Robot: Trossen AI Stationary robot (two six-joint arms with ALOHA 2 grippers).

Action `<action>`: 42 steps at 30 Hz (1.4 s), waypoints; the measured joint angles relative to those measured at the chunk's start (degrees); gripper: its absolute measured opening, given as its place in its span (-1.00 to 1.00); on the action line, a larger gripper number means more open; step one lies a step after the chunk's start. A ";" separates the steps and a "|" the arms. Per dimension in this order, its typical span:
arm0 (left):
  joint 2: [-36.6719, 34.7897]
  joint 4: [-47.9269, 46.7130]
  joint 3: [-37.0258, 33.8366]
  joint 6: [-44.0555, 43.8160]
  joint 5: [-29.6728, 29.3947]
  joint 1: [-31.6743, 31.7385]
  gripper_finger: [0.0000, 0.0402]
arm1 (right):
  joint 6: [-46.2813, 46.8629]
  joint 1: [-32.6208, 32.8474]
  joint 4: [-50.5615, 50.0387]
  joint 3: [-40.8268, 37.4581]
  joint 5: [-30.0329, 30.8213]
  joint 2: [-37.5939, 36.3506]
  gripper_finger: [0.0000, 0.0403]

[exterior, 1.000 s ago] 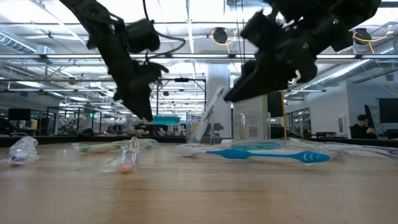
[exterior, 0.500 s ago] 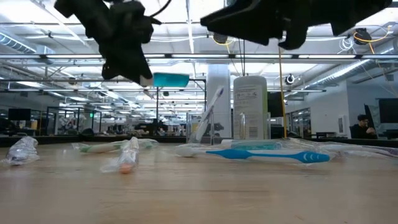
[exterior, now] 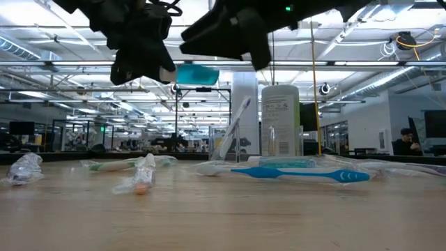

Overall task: Pick & Place toothbrushing station
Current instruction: Put the top blue mouthwash into the transparent organizer

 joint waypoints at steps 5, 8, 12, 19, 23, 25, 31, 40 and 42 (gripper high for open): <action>0.00 0.00 -0.02 -1.00 -0.04 0.02 -0.46 | -1.66 -2.16 -3.99 -0.11 -2.96 0.18 -0.03; 0.00 0.07 -0.02 -0.99 -0.04 0.02 -0.46 | -2.28 -3.59 -5.06 -0.11 -2.92 0.18 -0.02; 0.00 1.88 -0.02 -0.75 0.00 0.02 -0.46 | -5.89 -5.42 -4.36 -0.11 -2.96 0.16 -0.02; 0.00 2.03 -0.02 -1.25 0.46 0.89 -0.46 | -7.88 -7.91 -3.68 -0.11 -11.75 0.16 -0.03; 0.00 2.05 -0.02 -3.67 0.91 1.90 -0.46 | -7.65 -8.76 -4.44 -0.14 -11.80 0.16 -0.09; 0.00 2.02 -0.02 -3.66 0.93 2.32 -0.46 | -6.67 -9.14 -4.44 -0.14 -11.76 0.16 -0.19; 0.00 1.99 -0.02 -3.94 1.12 2.95 -0.46 | -6.00 -10.20 -4.52 -0.14 -11.83 0.10 -0.49; 0.00 2.36 -0.07 -5.00 1.97 2.99 -0.46 | -7.01 -10.76 -4.75 -0.14 -12.24 0.10 -0.51; 0.00 2.43 -0.07 -4.98 1.97 2.99 -0.46 | -7.44 -10.76 -4.75 -0.14 -12.18 0.07 -0.50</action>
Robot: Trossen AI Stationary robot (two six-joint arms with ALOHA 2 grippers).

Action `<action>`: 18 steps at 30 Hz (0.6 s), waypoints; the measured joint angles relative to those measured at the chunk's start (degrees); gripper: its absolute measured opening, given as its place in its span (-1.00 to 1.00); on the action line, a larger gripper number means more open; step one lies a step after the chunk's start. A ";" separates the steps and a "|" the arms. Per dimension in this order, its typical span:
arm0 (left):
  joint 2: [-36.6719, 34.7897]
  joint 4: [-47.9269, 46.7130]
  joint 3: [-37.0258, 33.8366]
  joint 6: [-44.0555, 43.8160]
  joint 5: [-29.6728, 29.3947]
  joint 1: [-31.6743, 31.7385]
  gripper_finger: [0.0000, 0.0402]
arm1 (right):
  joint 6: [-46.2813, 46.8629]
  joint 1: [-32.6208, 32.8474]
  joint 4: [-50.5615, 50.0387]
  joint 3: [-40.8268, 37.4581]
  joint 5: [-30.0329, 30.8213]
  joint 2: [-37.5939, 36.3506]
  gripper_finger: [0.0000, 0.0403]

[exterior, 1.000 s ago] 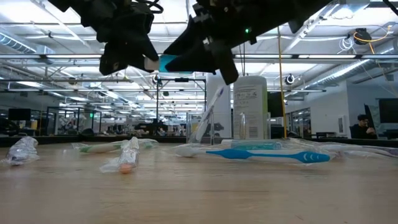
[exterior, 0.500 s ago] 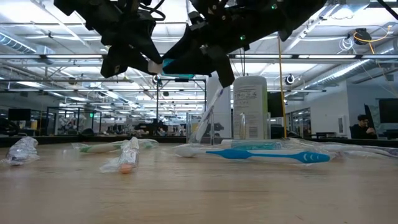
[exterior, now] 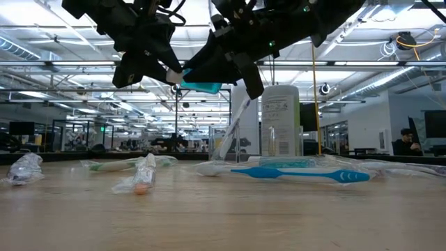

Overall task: Pick & Place toothbrushing station
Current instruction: Put the top blue mouthwash into the transparent organizer

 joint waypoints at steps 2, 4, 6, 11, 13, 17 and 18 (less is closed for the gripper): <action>0.00 0.04 0.00 0.00 0.02 0.00 -0.46 | -0.39 0.00 0.01 0.00 0.10 0.00 -0.49; 0.00 0.07 0.00 -0.02 0.02 0.00 -0.46 | -0.45 -0.02 -0.01 0.00 0.16 0.00 -0.48; 0.00 0.13 0.00 -0.02 0.04 0.00 -0.46 | -0.62 -0.02 -0.16 0.00 0.16 0.00 -0.48; 0.00 1.48 0.05 0.26 1.15 -0.07 -0.46 | -0.82 -0.15 -1.68 -0.01 0.80 0.00 -0.35; -0.07 1.59 0.11 0.90 1.27 -0.17 -0.46 | -0.81 -0.27 -2.48 -0.11 1.31 0.12 -0.27; -0.07 1.25 0.11 1.18 0.81 -0.04 -0.46 | -1.36 -0.13 -2.35 -0.11 5.76 0.13 -0.11; -0.07 1.26 0.11 1.18 0.79 -0.07 -0.46 | -1.73 -0.11 -2.59 -0.11 6.66 0.13 -0.08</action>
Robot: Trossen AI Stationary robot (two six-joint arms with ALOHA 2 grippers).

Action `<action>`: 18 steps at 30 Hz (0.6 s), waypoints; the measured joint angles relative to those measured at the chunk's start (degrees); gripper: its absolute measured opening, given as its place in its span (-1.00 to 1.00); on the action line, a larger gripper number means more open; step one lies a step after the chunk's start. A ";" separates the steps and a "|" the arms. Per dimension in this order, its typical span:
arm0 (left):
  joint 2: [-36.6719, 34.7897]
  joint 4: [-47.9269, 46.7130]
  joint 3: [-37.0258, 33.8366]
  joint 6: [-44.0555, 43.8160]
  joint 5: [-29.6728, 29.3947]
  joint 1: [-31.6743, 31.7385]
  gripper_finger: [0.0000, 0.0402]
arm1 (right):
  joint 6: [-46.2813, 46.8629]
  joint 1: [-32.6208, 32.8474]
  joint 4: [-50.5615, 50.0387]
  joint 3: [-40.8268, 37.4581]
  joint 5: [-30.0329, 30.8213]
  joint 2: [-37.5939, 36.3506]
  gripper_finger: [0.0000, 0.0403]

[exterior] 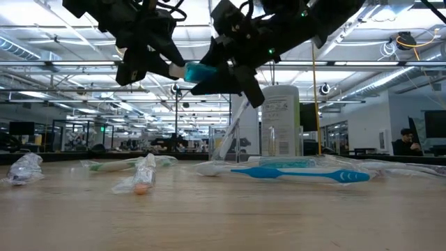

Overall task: Pick & Place toothbrushing station
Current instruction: Put the top blue mouthwash into the transparent organizer

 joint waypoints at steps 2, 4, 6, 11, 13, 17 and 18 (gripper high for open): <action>0.00 -0.37 0.00 0.07 0.00 0.00 -0.46 | -0.08 -0.04 -0.01 0.00 -0.52 0.00 -0.04; 0.00 -0.40 0.00 0.07 -0.02 -0.04 -0.46 | -0.21 -0.11 0.76 0.00 -2.29 0.00 -0.03; 0.00 -0.42 0.00 0.10 -0.24 0.01 -0.46 | -0.83 0.04 1.20 0.00 -3.26 -0.02 -0.06; 0.00 -0.51 0.00 0.06 -0.37 0.00 -0.46 | -0.26 0.11 0.85 0.00 -3.24 -0.02 -0.22; 0.02 -0.60 0.00 0.04 -0.37 0.00 -0.46 | 0.78 0.07 0.88 0.00 -3.19 -0.02 -0.30; 0.01 -0.58 0.00 0.06 -0.41 0.00 -0.46 | 1.45 0.11 0.79 0.00 -3.25 -0.02 -0.48; 0.01 -0.61 -0.01 0.08 -0.49 0.00 -0.46 | 1.46 0.13 0.75 0.00 -3.27 -0.02 -0.51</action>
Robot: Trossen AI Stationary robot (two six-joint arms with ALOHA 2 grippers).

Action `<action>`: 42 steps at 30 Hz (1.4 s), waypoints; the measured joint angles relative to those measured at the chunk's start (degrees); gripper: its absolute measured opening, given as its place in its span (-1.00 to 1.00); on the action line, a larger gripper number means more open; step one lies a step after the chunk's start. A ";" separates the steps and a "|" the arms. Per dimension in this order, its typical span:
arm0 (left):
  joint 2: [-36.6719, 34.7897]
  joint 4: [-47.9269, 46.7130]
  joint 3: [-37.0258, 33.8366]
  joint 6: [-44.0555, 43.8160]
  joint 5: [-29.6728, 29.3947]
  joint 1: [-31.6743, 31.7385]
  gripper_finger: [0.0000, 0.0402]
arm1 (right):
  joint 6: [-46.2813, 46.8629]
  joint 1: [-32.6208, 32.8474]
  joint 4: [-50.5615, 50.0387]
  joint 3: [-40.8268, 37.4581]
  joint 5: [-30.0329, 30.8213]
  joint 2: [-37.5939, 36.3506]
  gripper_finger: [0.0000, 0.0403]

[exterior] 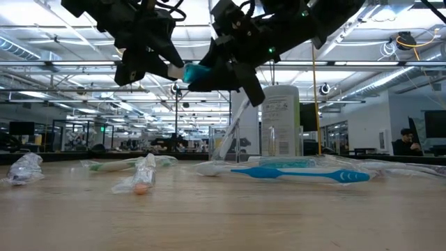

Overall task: Pick & Place toothbrushing station
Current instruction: Put the top blue mouthwash into the transparent organizer

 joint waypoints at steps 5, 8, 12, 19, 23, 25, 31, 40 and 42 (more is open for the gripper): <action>0.01 0.01 -0.01 -0.73 -0.30 0.00 -0.46 | 2.28 -0.10 -0.32 0.00 -0.10 0.00 -0.60; 0.01 0.03 -0.01 -0.69 -0.34 0.02 -0.46 | 3.16 -0.13 -0.91 0.03 -0.14 0.00 -0.59; 0.06 0.05 -0.01 0.02 -0.36 0.21 -0.46 | 3.13 -0.15 -1.18 0.07 -0.06 -0.02 -0.57; 0.06 0.03 -0.01 0.60 -0.58 1.73 -0.27 | 3.33 -0.24 -1.88 0.07 0.07 -0.04 -0.58; 0.06 0.26 -0.03 2.66 -0.55 2.26 -0.10 | 5.50 -0.20 -3.37 0.09 0.20 -0.07 -0.58; 0.06 1.93 -0.05 5.69 -0.57 2.34 -0.05 | 9.66 -0.19 -5.35 0.08 0.12 -0.07 -0.58; 0.06 8.81 -0.05 17.28 -0.49 2.32 0.01 | 19.09 -0.03 -9.04 0.07 0.14 -0.07 -0.58; 0.04 14.32 -0.05 31.40 0.10 2.41 -0.11 | 19.44 1.43 -12.03 -0.66 7.65 -5.30 -0.58; -0.26 15.46 -0.05 34.80 0.10 2.51 -0.14 | 20.91 1.41 -12.76 -1.94 7.68 -8.46 -0.58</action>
